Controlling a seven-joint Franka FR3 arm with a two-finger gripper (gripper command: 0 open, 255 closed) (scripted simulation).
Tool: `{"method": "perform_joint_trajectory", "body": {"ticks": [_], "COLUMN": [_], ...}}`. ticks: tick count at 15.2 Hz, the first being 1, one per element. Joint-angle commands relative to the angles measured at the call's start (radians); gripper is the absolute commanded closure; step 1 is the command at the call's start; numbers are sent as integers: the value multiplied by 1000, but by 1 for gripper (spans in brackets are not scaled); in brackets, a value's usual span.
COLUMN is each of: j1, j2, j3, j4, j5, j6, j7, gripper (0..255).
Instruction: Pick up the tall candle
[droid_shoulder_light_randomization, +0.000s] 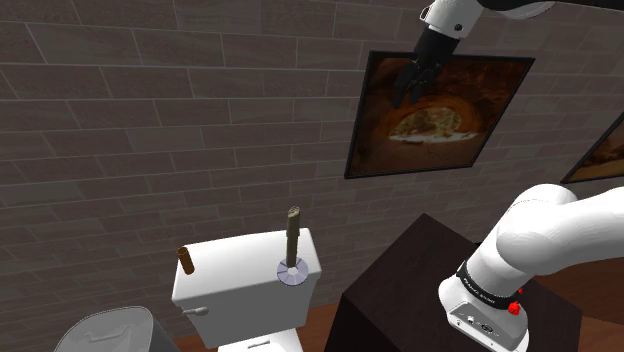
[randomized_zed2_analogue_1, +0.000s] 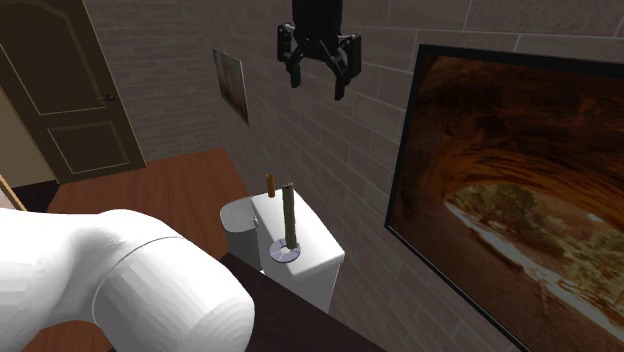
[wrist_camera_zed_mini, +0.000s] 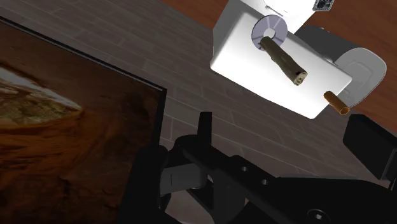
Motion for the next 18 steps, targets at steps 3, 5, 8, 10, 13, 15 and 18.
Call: {"method": "perform_joint_trajectory", "body": {"ticks": [3,5,8,10,13,15,18], "j1": [8,16,28,35,45,51,58], "j2": [33,71,137,186,268,327,423], "j3": [27,53,92,118,156,181,218], "j4": [-26,-48,-73,-84,-91,-90,-80], "j5": [10,19,30,36,41,42,36], "j6": [50,99,174,224,298,346,415], "j7": [20,40,70,91,123,146,182], "gripper": [0,0,0,0,0,0,0]}}
